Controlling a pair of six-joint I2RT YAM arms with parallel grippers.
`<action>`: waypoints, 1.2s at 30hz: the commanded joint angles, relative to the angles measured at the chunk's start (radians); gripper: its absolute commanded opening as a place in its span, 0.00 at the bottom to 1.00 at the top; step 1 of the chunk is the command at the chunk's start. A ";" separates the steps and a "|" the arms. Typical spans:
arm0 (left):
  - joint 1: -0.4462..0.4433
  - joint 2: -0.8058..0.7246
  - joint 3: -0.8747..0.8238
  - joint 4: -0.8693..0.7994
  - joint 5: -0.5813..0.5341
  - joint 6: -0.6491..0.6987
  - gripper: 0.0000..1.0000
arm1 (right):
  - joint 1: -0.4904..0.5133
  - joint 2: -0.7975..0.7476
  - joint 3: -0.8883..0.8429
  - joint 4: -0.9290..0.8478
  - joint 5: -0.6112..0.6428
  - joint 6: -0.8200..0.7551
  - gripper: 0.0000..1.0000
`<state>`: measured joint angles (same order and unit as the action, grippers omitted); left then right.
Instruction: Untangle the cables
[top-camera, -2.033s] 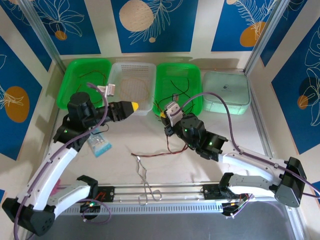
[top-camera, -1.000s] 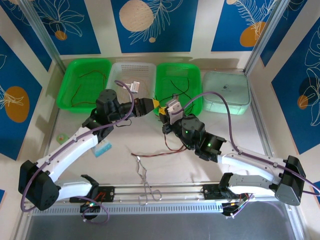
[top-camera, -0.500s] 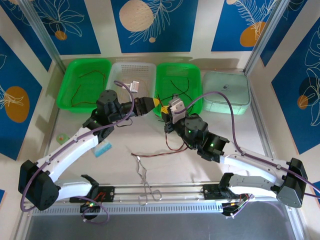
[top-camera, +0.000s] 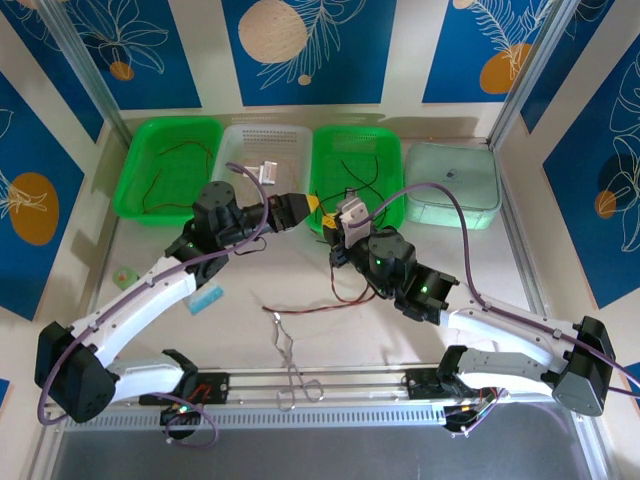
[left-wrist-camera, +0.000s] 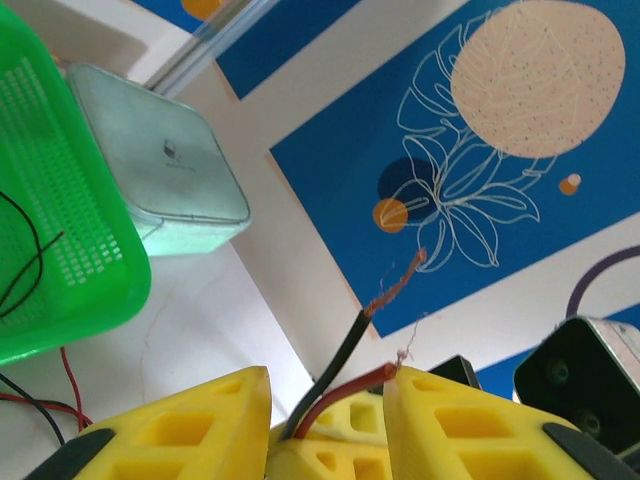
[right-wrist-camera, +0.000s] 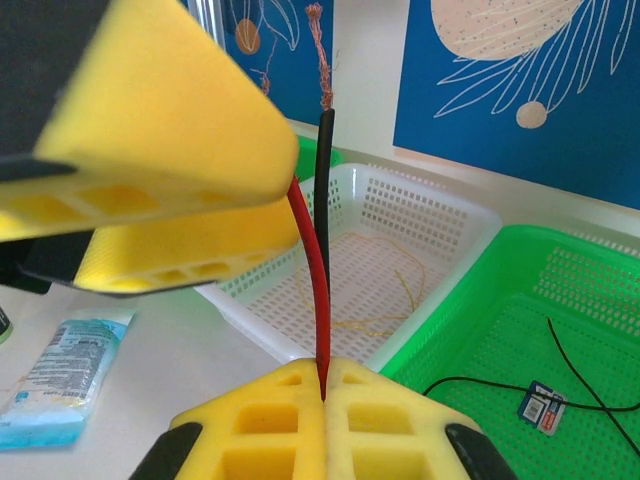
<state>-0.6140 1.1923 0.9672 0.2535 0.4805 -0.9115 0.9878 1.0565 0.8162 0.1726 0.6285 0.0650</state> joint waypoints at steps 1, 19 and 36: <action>-0.013 -0.018 0.007 0.047 -0.074 0.023 0.33 | -0.005 -0.009 0.019 0.018 -0.001 0.018 0.00; -0.014 -0.010 0.005 0.035 -0.072 0.016 0.19 | -0.008 -0.007 0.027 0.017 -0.009 0.012 0.00; -0.035 0.016 0.014 0.035 -0.063 0.014 0.23 | -0.009 0.003 0.039 0.014 -0.019 0.016 0.00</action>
<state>-0.6323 1.1954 0.9672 0.2554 0.4072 -0.9081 0.9840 1.0580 0.8169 0.1703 0.6201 0.0650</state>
